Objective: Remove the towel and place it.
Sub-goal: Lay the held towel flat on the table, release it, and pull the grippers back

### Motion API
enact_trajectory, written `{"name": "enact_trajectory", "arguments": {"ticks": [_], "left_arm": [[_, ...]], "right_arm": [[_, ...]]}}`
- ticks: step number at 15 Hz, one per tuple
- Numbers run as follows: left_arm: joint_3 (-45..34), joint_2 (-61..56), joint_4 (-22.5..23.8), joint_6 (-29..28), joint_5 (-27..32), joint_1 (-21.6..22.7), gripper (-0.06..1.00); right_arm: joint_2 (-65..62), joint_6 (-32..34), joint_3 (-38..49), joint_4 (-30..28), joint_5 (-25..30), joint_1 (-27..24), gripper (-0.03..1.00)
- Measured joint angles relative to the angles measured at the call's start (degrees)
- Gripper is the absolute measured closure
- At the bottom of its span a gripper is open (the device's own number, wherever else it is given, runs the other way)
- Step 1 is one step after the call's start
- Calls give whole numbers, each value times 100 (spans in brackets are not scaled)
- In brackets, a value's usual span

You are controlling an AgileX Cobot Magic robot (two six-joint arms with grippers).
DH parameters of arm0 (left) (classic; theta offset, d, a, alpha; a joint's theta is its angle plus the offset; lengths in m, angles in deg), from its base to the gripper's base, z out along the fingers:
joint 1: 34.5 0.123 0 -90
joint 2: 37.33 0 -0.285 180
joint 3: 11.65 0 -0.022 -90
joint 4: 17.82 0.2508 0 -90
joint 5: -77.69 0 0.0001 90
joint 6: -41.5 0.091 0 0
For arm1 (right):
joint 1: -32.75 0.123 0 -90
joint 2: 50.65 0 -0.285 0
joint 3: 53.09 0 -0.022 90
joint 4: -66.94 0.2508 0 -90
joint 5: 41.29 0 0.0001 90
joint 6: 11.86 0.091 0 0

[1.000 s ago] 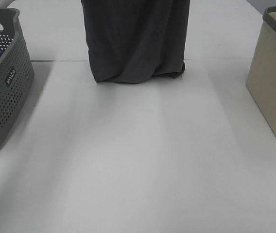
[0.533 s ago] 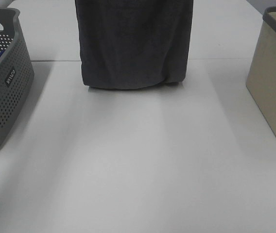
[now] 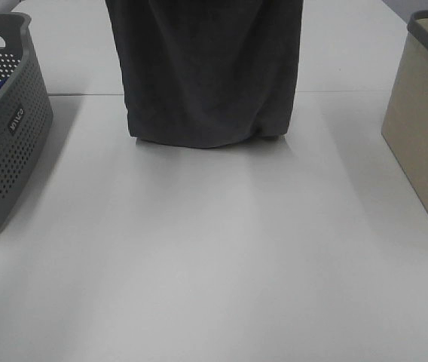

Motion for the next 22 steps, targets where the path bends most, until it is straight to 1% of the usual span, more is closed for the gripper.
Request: {"name": "enact_trajectory", "arguments": {"ticks": [2, 3, 4, 6, 8, 10, 12, 13, 15, 18, 21, 22], "left_arm": [[-928, -539, 80, -149, 17, -183, 94], [-1134, -682, 97, -218, 17, -206, 94], [-1495, -945, 109, -378, 17, -264, 94], [-2086, -1352, 109, -521, 17, -378, 94], [-2767, -1713, 6, -688, 11, -487, 94], [-3507, -2011, -178, -814, 6, -647, 94], [-4068, -2143, -309, -814, 6, -905, 94], [-4515, -2160, -332, -911, 6, -1215, 94], [-4905, -2160, -367, -1054, 0, -1513, 94], [-5380, -2160, -607, -1215, 0, -1960, 94], [-5850, -2160, -779, -1352, 0, -2263, 94], [-5930, -2160, -814, -1352, 0, -2303, 94]], "right_arm": [[-573, 0, 854, 0, 0, 0, 96], [-710, 0, 1008, 0, 0, 0, 96], [-968, 0, 1364, 0, 0, 0, 96], [-1381, 0, 1937, 29, 0, 0, 96], [-1856, 0, 2515, 86, -11, 0, 96], [-2309, 0, 3289, 86, -11, 0, 96], [-2624, 6, 3930, 103, -11, 0, 96], [-2848, 17, 4446, 109, -23, 0, 96], [-3077, 23, 4853, 132, -23, 0, 96], [-3398, 46, 5443, 172, -29, 0, 96], [-3661, 52, 6211, 378, -34, 0, 96], [-3678, 52, 6331, 413, -34, 0, 96]]}}
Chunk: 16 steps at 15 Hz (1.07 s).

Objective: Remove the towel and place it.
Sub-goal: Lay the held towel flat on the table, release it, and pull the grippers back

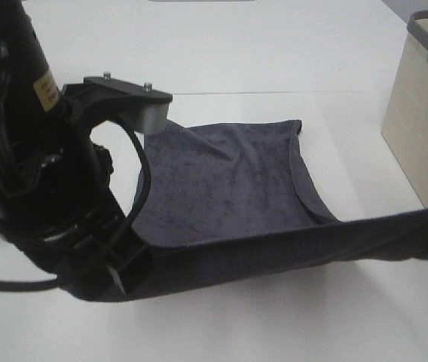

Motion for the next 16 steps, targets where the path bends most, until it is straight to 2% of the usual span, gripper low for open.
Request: {"name": "enact_trajectory", "arguments": {"ticks": [6, 10, 12, 16], "left_arm": [[-917, 6, -791, 46, -132, -361, 94], [-991, 315, -922, 201, -390, -372, 94], [-991, 819, -1134, 481, -596, -372, 94], [-991, 1278, -1318, 768, -710, -372, 94]], "right_arm": [[-46, -6, 842, 178, -6, 0, 96], [-46, -29, 1123, 229, -11, 0, 96], [40, -34, 1576, 332, -29, 0, 96], [447, -69, 1684, 435, -321, 0, 96]]}}
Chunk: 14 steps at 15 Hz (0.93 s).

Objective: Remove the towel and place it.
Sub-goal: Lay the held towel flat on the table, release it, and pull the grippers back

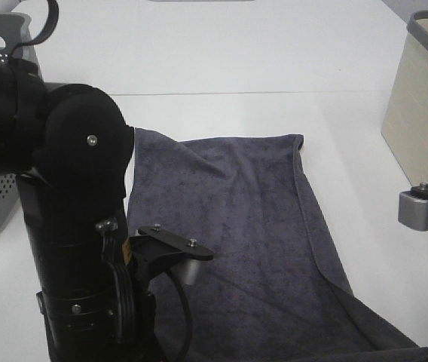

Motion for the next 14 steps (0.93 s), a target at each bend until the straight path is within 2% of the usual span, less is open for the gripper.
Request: {"name": "enact_trajectory", "arguments": {"ticks": [5, 8, 10, 12, 14], "left_arm": [[0, 69, -160, 160, -63, 0, 94], [0, 80, -407, 309, -69, 0, 94], [0, 80, -458, 321, 6, 0, 94], [0, 80, -476, 327, 11, 0, 90], [0, 80, -619, 286, -6, 0, 69]], "right_arm": [[470, -138, 0, 46, -46, 0, 95], [470, -138, 0, 115, 17, 0, 87], [470, -138, 0, 155, 80, 0, 78], [470, -86, 0, 189, 172, 0, 61], [470, 34, 0, 195, 183, 0, 45]]}}
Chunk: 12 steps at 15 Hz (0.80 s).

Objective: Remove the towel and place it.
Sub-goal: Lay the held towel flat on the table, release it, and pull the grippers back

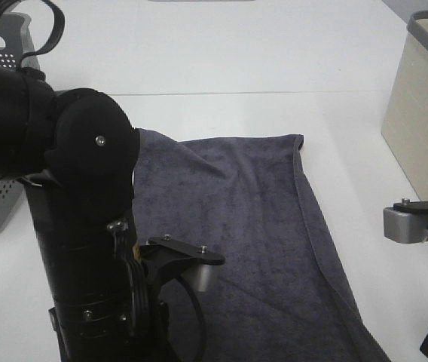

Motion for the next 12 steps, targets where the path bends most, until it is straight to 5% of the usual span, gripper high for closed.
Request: {"name": "enact_trajectory", "arguments": {"ticks": [2, 4, 8, 12], "left_arm": [[0, 0, -86, -149, -40, 0, 43], [0, 0, -109, -201, -57, 0, 30], [367, 0, 172, -275, -63, 109, 27], [1283, 0, 854, -338, -109, 1203, 27]], "right_arm": [[0, 11, 0, -29, -40, 0, 39], [0, 34, 0, -275, -160, 0, 38], [0, 453, -292, -963, -218, 0, 38], [166, 602, -1547, -1157, -212, 0, 37]]}}
